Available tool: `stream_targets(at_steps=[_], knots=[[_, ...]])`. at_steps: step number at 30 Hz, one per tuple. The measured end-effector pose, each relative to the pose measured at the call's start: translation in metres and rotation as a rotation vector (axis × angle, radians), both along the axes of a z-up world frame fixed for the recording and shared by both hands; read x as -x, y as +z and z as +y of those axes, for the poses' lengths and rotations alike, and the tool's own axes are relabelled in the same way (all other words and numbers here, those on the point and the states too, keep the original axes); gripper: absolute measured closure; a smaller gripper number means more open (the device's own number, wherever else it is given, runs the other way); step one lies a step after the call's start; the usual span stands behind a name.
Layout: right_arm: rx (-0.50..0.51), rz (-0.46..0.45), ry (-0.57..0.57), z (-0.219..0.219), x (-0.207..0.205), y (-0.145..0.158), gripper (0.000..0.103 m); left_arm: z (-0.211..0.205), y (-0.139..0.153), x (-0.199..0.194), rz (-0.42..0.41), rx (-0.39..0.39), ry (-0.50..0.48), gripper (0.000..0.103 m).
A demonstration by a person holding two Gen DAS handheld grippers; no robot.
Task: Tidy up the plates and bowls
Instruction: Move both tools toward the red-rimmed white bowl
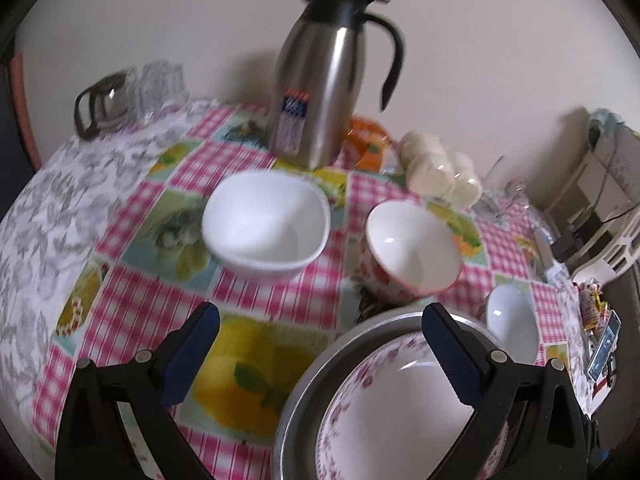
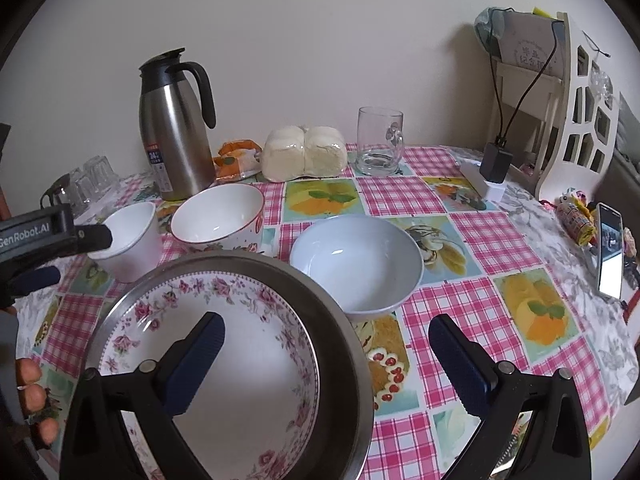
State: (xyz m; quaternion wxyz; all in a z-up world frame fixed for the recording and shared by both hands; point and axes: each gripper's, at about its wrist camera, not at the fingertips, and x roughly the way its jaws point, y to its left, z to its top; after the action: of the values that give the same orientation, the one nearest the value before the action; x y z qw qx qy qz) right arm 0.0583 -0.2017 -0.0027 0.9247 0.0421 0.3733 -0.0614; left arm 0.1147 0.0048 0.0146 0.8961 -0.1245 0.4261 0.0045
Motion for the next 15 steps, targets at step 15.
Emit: stream_targets(at_steps=[15], knots=[[-0.06, 0.061, 0.073, 0.001, -0.068, 0.029, 0.0, -0.009, 0.007, -0.047, 0.033, 0.101, -0.12, 0.002]])
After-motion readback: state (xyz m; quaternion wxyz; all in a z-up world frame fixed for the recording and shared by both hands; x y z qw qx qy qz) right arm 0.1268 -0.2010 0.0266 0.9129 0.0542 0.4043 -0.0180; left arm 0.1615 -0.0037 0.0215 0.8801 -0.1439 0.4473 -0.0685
